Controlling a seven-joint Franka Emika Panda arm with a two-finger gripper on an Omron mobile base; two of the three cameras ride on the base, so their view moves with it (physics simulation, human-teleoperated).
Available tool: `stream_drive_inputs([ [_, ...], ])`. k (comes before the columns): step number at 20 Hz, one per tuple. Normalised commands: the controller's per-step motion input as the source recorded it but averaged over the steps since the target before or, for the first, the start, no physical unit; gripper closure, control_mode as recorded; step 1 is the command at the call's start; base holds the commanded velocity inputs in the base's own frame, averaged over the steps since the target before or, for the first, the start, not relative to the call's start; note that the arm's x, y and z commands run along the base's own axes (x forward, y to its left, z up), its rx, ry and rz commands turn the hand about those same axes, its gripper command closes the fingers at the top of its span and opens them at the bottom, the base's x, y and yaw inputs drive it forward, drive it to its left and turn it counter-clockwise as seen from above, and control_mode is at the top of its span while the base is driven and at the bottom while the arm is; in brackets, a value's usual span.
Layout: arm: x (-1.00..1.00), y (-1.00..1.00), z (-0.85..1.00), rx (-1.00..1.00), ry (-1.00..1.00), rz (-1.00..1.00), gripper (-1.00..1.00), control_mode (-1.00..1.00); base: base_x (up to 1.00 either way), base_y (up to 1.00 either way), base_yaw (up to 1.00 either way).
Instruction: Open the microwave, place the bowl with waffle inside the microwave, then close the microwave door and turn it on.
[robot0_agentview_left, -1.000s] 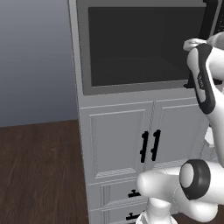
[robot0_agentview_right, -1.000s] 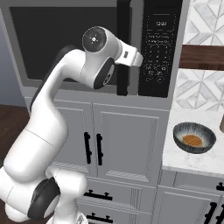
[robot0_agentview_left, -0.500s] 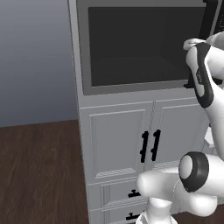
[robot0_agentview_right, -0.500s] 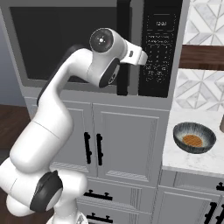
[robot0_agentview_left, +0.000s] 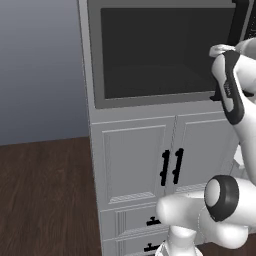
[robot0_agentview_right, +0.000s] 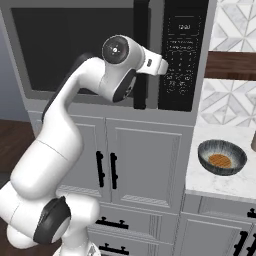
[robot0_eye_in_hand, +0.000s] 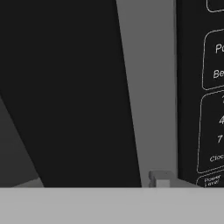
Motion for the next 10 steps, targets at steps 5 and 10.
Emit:
stream_drive_inputs([
  [5,-0.03,0.01,-0.01,0.00,0.00,0.00,1.00,-1.00,0.00,0.00,0.00],
  [10,-0.52,0.00,0.00,0.00,0.00,-0.06,1.00,-1.00,0.00,0.00,0.00],
])
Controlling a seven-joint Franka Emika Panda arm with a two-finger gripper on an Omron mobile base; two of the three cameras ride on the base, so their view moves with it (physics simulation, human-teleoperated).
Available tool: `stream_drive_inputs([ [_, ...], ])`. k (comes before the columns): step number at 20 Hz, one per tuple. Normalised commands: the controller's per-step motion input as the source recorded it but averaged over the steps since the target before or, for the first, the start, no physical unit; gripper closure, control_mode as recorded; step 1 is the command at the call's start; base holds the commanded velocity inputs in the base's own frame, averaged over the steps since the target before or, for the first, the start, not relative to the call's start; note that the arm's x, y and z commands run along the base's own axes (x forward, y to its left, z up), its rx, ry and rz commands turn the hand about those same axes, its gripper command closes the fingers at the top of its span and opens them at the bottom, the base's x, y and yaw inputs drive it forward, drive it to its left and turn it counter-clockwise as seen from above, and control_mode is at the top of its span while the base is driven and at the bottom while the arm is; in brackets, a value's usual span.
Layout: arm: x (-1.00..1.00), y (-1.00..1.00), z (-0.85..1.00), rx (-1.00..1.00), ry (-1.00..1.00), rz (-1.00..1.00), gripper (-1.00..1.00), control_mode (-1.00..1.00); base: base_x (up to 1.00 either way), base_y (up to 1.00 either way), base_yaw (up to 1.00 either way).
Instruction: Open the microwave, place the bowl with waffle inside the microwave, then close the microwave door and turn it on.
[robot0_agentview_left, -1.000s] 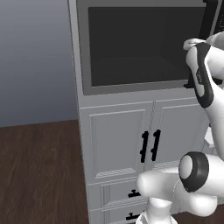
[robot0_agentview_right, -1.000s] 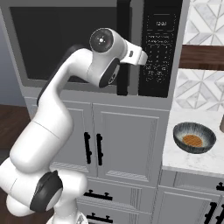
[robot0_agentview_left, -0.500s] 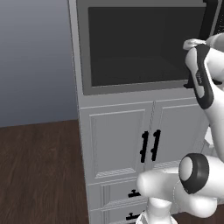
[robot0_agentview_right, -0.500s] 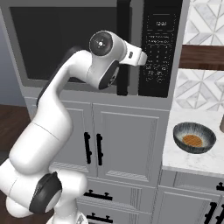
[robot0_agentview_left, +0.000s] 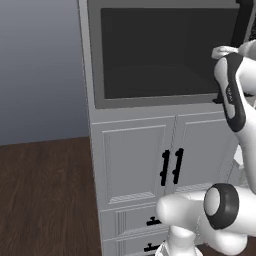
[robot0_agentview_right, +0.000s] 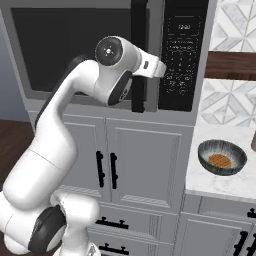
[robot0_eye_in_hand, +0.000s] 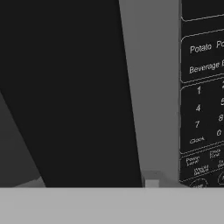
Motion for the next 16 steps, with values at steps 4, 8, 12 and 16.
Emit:
stream_drive_inputs([
  [4,-0.71,0.14,0.00,-0.01,0.00,-0.13,1.00,-1.00,0.00,0.00,0.00],
  [8,-0.81,0.33,-0.01,-0.08,0.01,-0.18,1.00,-1.00,0.00,0.00,0.00],
  [12,-0.86,0.19,-0.02,-0.16,0.07,-0.07,1.00,-1.00,0.00,0.00,0.00],
  [16,-0.86,0.13,-0.01,-0.10,0.11,-0.08,1.00,-1.00,0.00,0.00,0.00],
])
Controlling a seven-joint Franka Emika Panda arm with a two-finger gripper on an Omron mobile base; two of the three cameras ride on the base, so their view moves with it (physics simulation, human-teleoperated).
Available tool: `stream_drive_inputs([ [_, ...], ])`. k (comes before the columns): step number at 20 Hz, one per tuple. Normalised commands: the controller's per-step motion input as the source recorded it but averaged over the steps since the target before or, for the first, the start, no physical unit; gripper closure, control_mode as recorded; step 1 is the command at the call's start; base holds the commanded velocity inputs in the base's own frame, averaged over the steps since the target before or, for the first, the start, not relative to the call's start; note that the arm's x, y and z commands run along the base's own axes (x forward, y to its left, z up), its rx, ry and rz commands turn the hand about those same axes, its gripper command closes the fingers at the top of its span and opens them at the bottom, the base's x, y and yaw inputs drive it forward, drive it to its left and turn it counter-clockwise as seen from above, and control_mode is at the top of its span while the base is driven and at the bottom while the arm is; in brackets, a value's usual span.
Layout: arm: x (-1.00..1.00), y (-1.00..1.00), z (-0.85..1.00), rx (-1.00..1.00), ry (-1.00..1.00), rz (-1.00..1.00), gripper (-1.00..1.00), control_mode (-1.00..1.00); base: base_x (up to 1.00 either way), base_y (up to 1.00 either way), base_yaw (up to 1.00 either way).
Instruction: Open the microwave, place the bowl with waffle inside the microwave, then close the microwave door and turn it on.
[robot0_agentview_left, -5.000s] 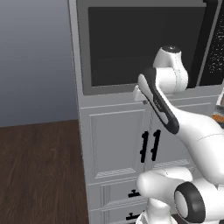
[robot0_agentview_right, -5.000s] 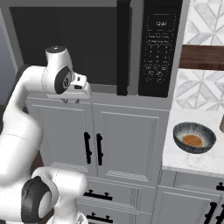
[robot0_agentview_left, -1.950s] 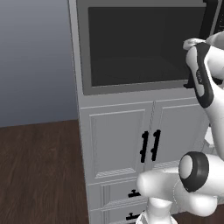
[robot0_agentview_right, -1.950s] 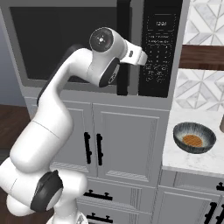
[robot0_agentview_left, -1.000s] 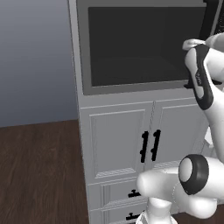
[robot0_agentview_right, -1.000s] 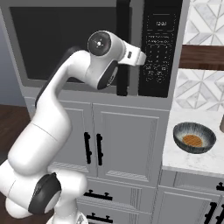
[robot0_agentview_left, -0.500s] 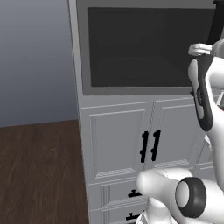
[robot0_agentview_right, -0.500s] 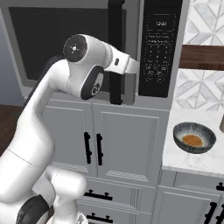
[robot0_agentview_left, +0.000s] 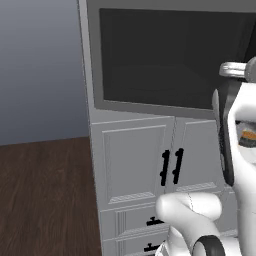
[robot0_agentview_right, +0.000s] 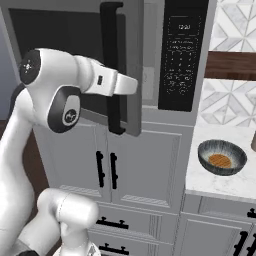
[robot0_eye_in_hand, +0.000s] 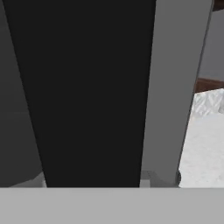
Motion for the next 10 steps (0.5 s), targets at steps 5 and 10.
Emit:
stream_drive_inputs([
  [5,-0.90,0.15,-0.01,-0.02,0.12,-0.14,1.00,-1.00,0.00,0.00,0.00],
  [10,-0.92,0.42,-0.21,-0.04,0.09,-0.19,1.00,-1.00,0.00,0.00,0.00],
])
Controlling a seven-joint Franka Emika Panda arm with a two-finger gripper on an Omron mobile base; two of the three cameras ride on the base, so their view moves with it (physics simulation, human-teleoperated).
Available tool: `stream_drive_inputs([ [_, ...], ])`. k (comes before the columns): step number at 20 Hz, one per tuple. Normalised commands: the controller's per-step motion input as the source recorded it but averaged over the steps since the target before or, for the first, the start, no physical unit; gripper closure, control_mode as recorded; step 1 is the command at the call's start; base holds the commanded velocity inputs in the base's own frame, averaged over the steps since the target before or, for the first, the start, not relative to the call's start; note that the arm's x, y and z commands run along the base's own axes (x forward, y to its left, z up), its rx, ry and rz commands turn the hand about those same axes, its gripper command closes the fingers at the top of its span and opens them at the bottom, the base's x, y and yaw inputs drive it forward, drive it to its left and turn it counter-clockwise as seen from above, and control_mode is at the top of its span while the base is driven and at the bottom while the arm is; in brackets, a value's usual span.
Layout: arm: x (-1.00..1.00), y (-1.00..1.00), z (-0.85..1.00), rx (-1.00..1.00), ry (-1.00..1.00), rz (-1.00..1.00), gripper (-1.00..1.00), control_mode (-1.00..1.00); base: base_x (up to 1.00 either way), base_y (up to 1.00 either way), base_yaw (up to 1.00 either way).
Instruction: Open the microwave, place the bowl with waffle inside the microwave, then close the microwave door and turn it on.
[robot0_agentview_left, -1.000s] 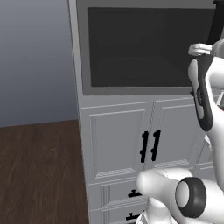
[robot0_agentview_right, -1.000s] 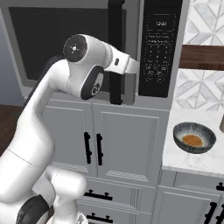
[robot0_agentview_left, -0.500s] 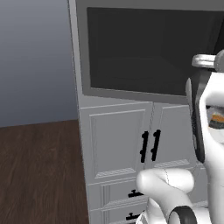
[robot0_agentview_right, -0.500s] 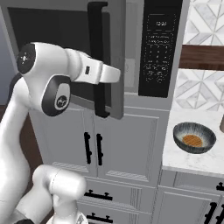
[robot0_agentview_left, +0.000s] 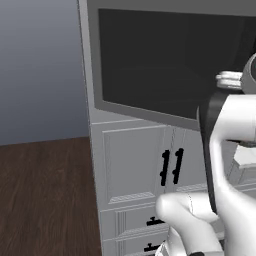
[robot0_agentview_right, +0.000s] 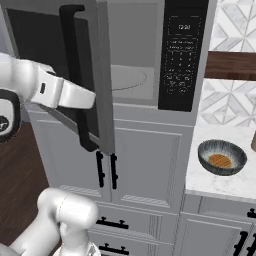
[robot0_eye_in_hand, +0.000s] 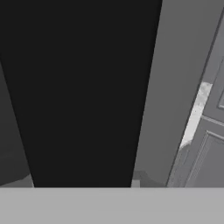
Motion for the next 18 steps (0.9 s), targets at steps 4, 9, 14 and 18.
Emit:
stream_drive_inputs([
  [4,-0.90,0.53,-0.49,-0.03,0.03,-0.18,1.00,-1.00,0.00,0.00,0.00],
  [9,-0.62,0.50,-0.45,-0.05,-0.06,-0.01,1.00,-1.00,0.00,0.00,0.00],
  [14,-0.27,0.45,-0.25,-0.06,-0.13,0.00,1.00,-1.00,0.00,0.00,0.00],
  [18,-0.14,0.28,-0.02,0.00,-0.03,0.00,-1.00,-1.00,0.00,0.00,0.00],
])
